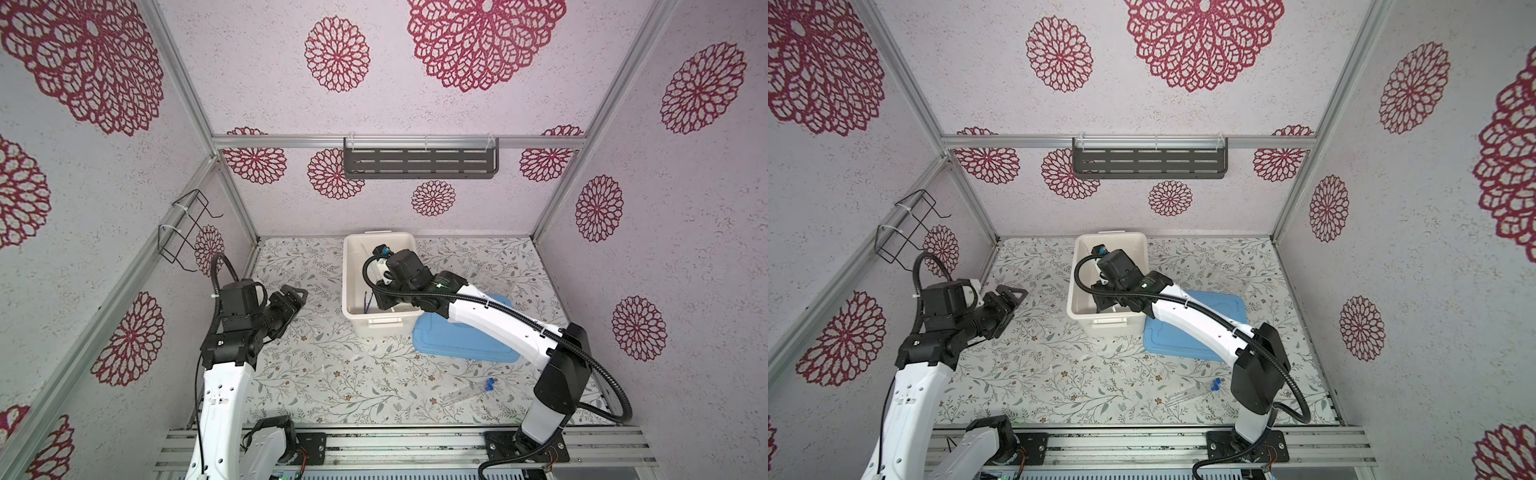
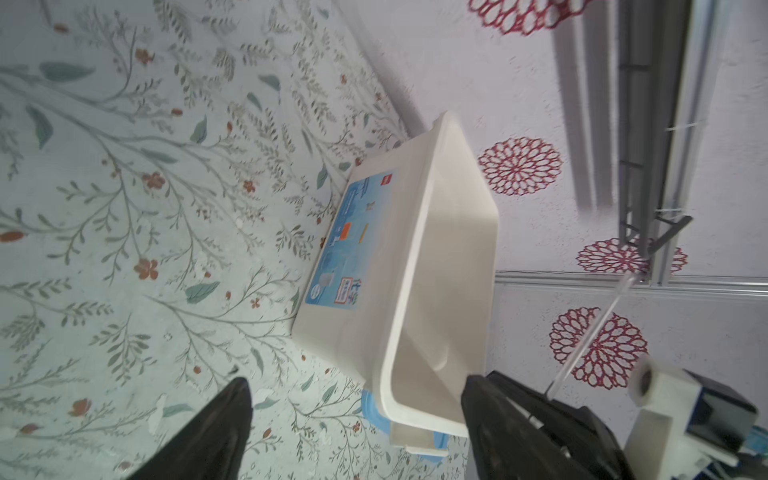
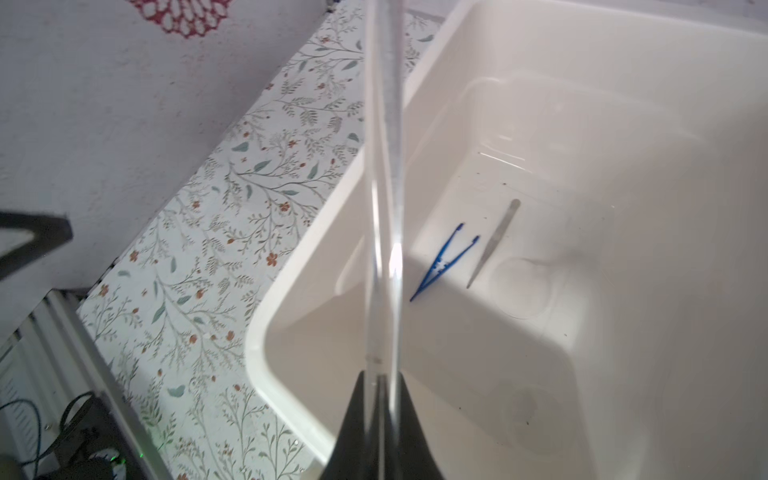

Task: Organize the chemistry lab equipment
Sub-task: 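Carry the glass rod over the white bin with the right gripper, then lower the glass rod into the bin and open the right gripper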

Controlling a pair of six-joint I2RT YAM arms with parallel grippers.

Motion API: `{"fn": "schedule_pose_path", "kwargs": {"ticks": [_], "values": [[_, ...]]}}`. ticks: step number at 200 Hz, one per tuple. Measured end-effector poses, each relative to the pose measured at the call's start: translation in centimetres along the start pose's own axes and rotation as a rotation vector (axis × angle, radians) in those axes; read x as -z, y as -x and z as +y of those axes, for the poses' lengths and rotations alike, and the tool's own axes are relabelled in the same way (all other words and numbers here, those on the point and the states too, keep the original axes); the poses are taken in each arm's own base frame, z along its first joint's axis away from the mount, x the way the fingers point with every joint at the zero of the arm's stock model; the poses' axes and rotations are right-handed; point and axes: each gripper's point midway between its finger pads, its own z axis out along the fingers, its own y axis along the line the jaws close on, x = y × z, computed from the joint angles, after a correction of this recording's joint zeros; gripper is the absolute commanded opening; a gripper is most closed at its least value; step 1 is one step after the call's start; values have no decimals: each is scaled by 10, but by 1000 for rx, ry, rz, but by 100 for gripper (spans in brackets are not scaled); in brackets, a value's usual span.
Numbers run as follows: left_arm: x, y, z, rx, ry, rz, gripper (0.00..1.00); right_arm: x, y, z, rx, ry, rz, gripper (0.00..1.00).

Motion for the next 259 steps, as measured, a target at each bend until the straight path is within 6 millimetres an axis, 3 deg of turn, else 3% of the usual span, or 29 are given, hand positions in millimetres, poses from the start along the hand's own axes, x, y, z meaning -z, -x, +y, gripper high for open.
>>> {"fn": "schedule_pose_path", "kwargs": {"ticks": [21, 61, 123, 165, 259], "values": [[-8, -11, 15, 27, 26, 36, 83, -21, 6, -17, -60, -70, 7, 0], [-9, -10, 15, 17, 25, 30, 83, -66, -7, -46, -149, -199, 77, 0], [-27, -25, 24, 76, 8, 116, 83, -127, -25, -57, -244, -242, 165, 0], [-30, -27, 23, 88, -5, 131, 83, -150, -46, -69, -242, -288, 233, 0], [-41, -41, 39, 144, 25, 196, 83, -176, -78, -99, -264, -356, 311, 0]]}}
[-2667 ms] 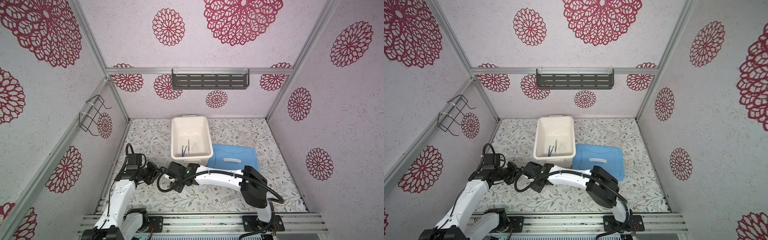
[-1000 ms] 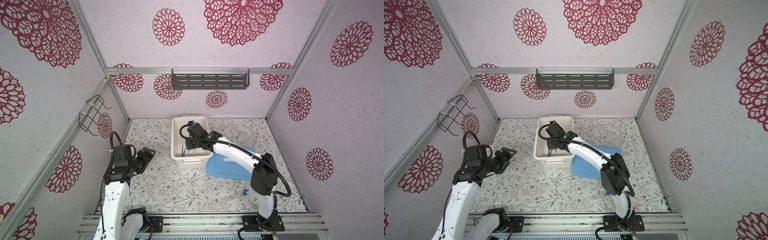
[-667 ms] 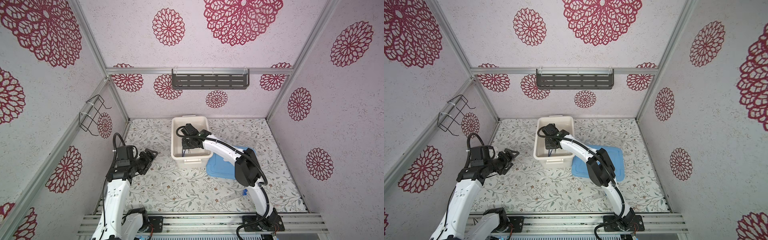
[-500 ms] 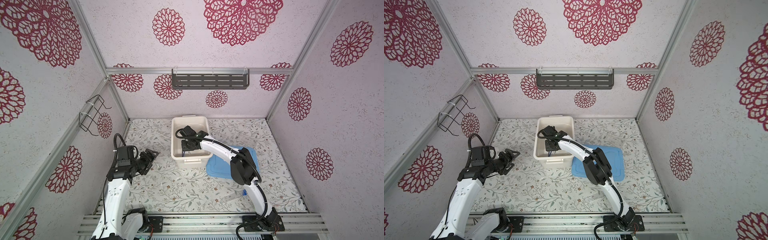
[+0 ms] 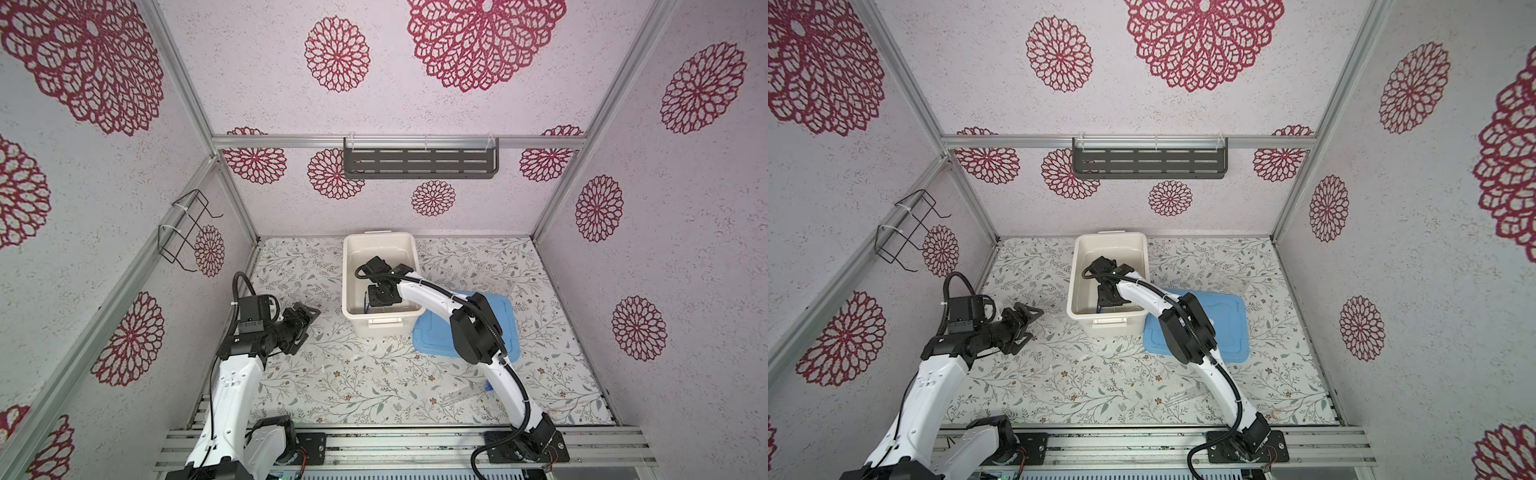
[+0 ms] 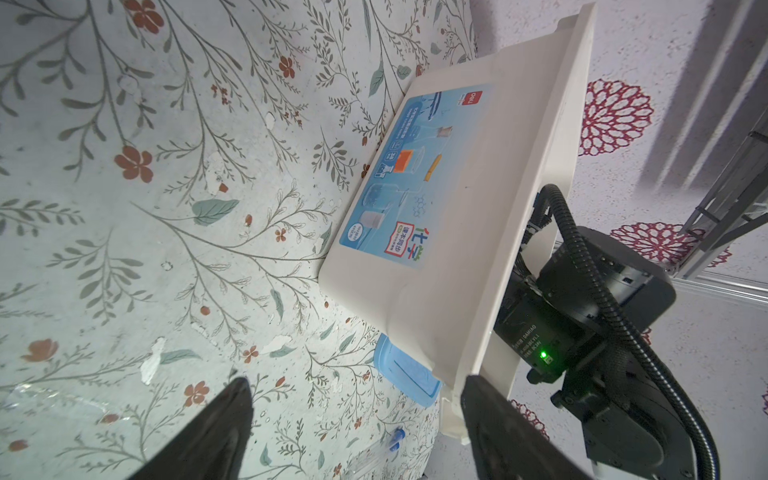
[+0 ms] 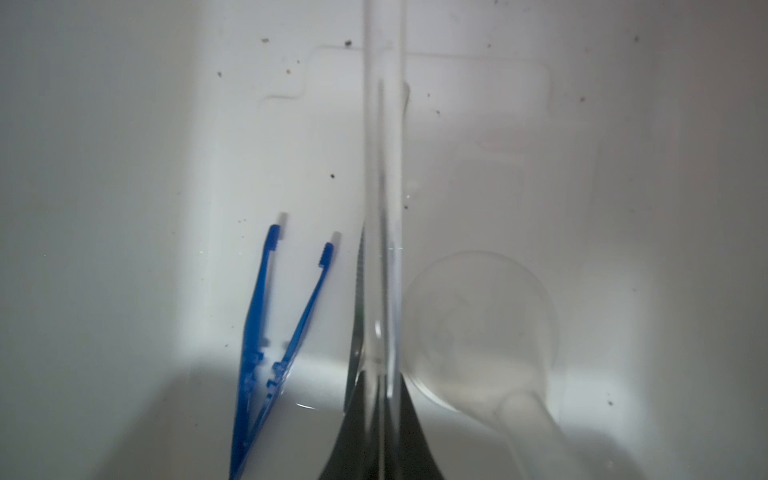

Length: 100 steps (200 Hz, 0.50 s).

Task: Organize the chemistry lab equipment
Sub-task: 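Lower the glass rod into the bin and open the right gripper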

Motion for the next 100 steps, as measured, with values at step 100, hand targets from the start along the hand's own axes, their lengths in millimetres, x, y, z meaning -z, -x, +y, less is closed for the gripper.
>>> {"fn": "schedule_pose_path", "kwargs": {"ticks": [100], "values": [[0, 0, 6, -5, 10, 9, 84, -10, -1, -1, -26, -13, -2, 15]]}}
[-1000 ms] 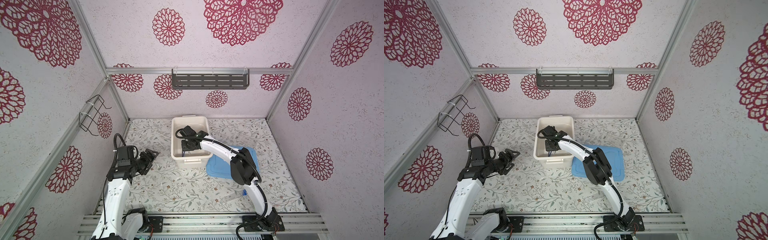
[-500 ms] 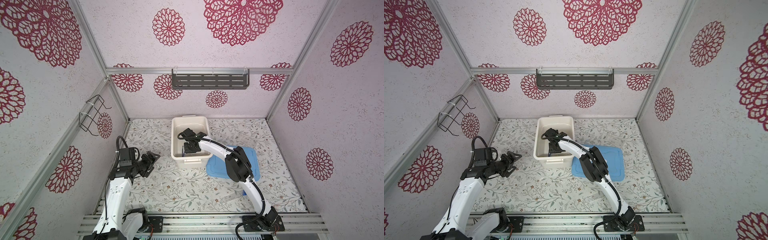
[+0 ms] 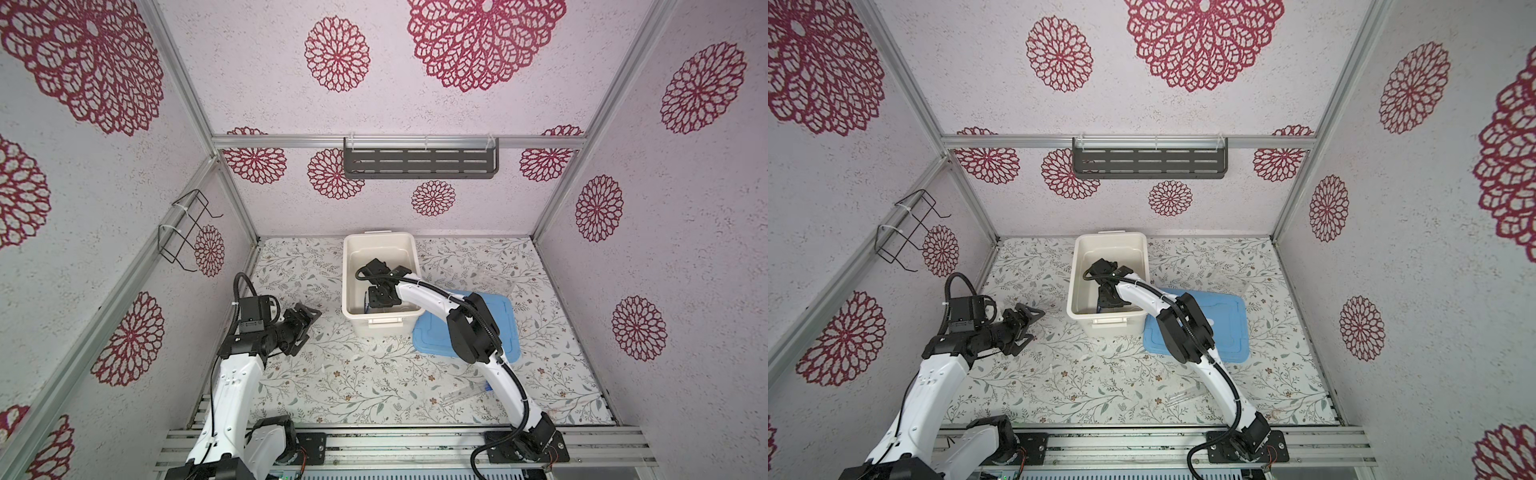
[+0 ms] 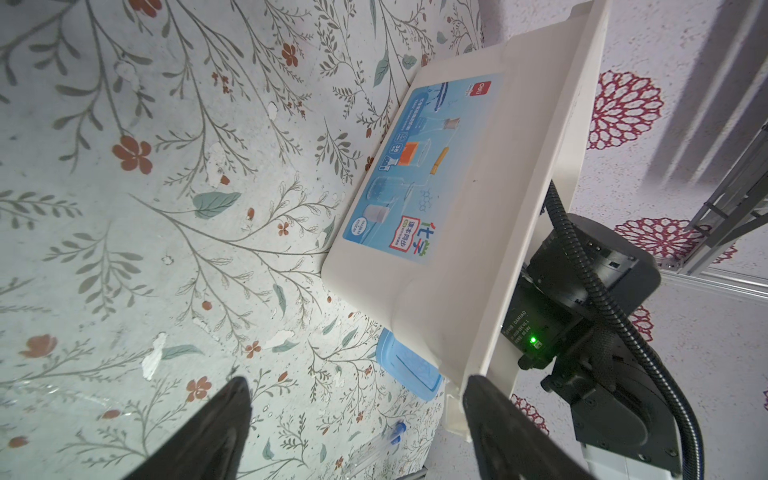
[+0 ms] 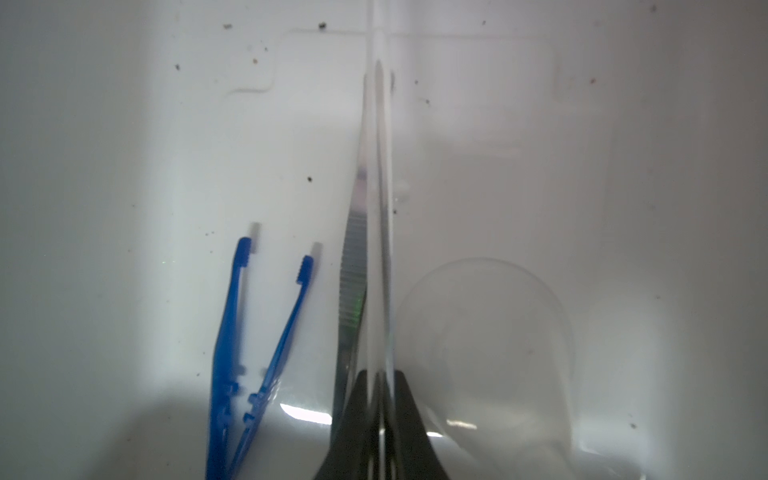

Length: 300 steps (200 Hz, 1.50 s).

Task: Organize the chemistry lab equipment
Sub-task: 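Lower the glass rod into the bin and open the right gripper, then raise the right gripper out of the bin and move it over the blue lid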

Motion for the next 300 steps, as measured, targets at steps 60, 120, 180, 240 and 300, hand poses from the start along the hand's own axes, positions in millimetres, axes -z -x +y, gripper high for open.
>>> {"fn": "schedule_pose_path", "kwargs": {"ticks": [60, 120, 180, 240, 300], "values": [[21, 22, 5, -17, 36, -58, 86, -3, 4, 0, -3, -2, -25, 21], [28, 28, 11, -22, 59, -73, 85, 41, 26, 6, 3, 49, -97, 28], [28, 53, 2, -47, 79, -125, 84, 238, 79, 1, 121, 234, -443, 36], [23, 65, -6, -63, 58, -136, 83, 299, 16, -90, 158, 123, -541, 41], [11, 66, -8, -79, 62, -113, 82, 263, -45, -189, -3, -31, -428, 47]]}}
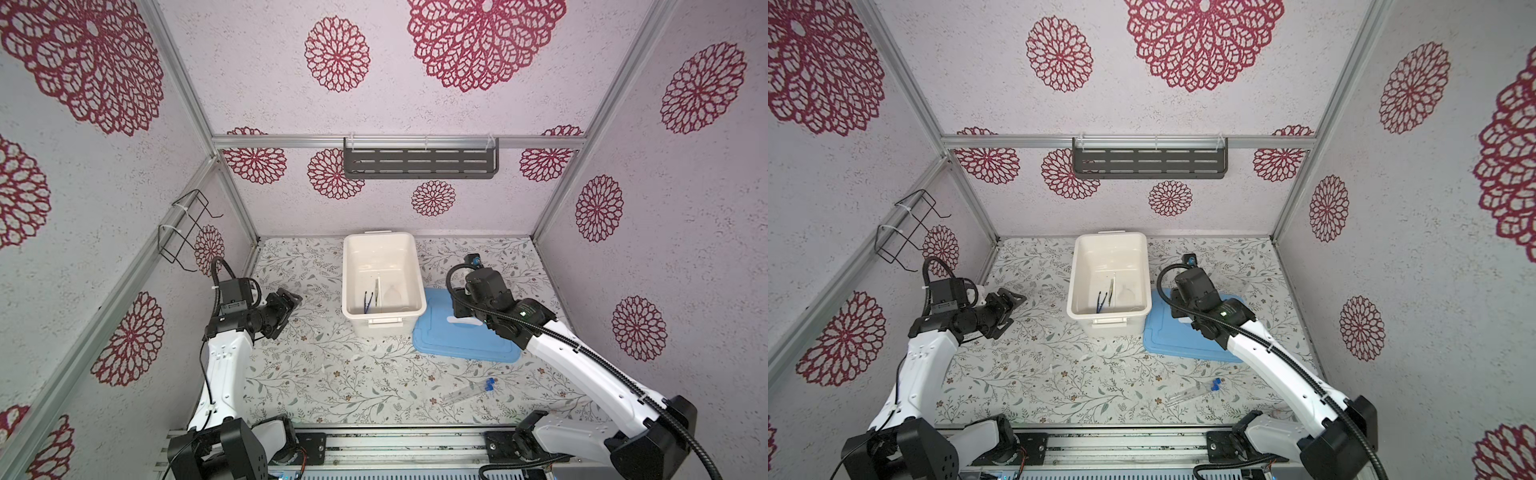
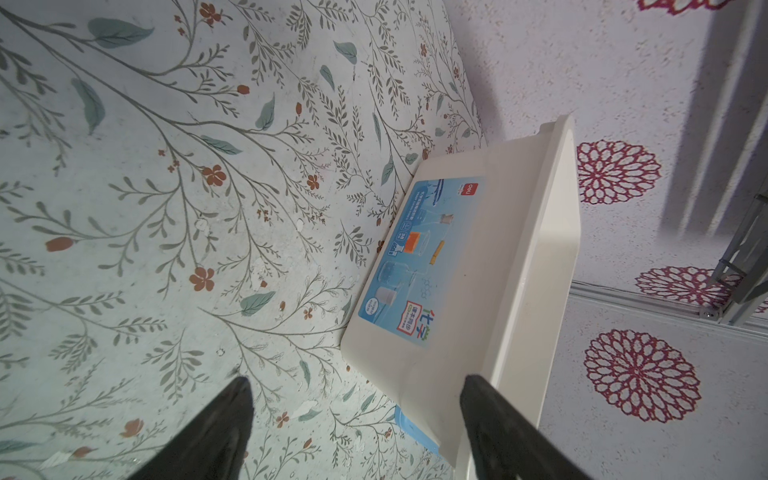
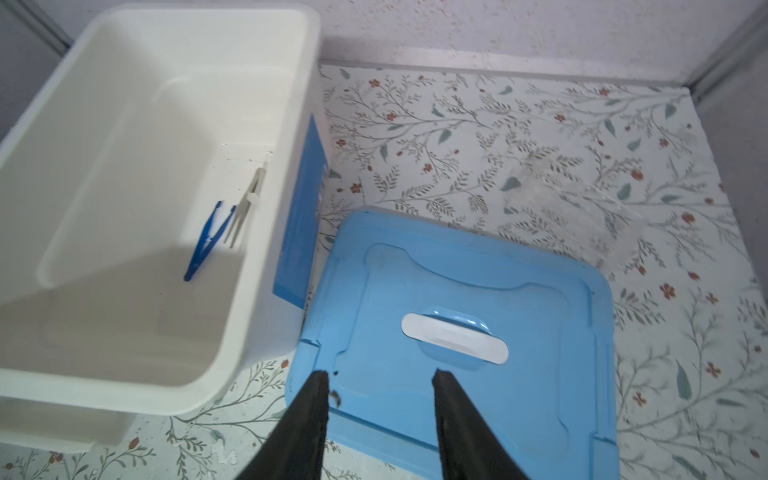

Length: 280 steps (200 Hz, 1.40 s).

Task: Organize the chemistry lab equipment
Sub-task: 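Raise the right gripper out of the bin and move it over the blue lid, then lower the right gripper onto the lid's white handle and close on it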

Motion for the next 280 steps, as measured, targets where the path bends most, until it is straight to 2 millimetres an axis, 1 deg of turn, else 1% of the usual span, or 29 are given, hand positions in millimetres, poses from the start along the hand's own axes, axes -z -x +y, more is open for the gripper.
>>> {"fn": "schedule_pose_path", "kwargs": {"ticks": [15, 32, 37, 43, 50, 53, 54, 59, 92, 119, 129, 152, 157, 179, 189, 201, 221, 240, 249, 253, 258, 266, 274, 280], "values": [[-2, -1, -4, -12, -2, 5, 82, 1, -7, -16, -47, -22, 9, 48], [-1, 0, -10, -29, -8, 0, 82, 1, -14, -26, -86, -30, 22, 51], [-1, 0, -11, -33, -9, -1, 82, 0, -16, -28, -97, -31, 27, 55], [-1, 0, -12, -37, -10, -3, 82, -1, -18, -30, -112, -31, 33, 63], [-1, 0, -14, -41, -10, -4, 82, -2, -21, -32, -129, -32, 42, 80], [-1, 0, -14, -43, -11, -5, 82, -3, -22, -33, -131, -34, 47, 94], [-1, 0, -14, -43, -11, -4, 82, -3, -23, -34, -133, -35, 47, 96], [-1, 0, -15, -45, -11, -4, 82, -4, -25, -35, -150, -35, 55, 99], [-2, -1, -15, -58, -1, -7, 82, -14, -38, -52, -243, -88, 102, 99], [-2, 0, -14, -63, 5, -12, 82, -24, -47, -59, -288, -125, 148, 99], [-2, 0, -13, -63, 6, -12, 82, -26, -53, -62, -311, -141, 170, 94], [-2, 0, -13, -63, 6, -12, 82, -33, -64, -73, -420, -186, 221, 76], [-2, 0, -13, -63, 6, -12, 82, -35, -68, -77, -453, -203, 238, 75], [-2, 0, -13, -63, 7, -14, 82, -46, -83, -85, -613, -263, 319, 72], [-2, 0, -13, -63, 8, -14, 82, -52, -89, -86, -679, -291, 358, 74], [-1, 0, -14, -64, 7, -16, 82, -58, -92, -86, -741, -317, 386, 76], [2, -1, -16, -72, -3, -21, 81, -66, -94, -88, -823, -341, 412, 74], [4, -9, -23, -98, -23, -18, 81, -73, -92, -100, -878, -315, 412, 72], [5, -15, -26, -115, -32, -9, 81, -75, -90, -109, -897, -307, 412, 64], [4, -18, -27, -122, -33, -3, 81, -75, -91, -113, -908, -311, 415, 58], [4, -22, -28, -133, -36, 4, 81, -76, -92, -118, -913, -318, 422, 55], [3, -27, -28, -147, -37, 13, 81, -77, -94, -124, -939, -341, 437, 54], [2, -31, -27, -154, -33, 21, 81, -79, -95, -127, -962, -358, 457, 58], [0, -33, -26, -159, -30, 26, 81, -83, -96, -126, -981, -361, 470, 59]]}}
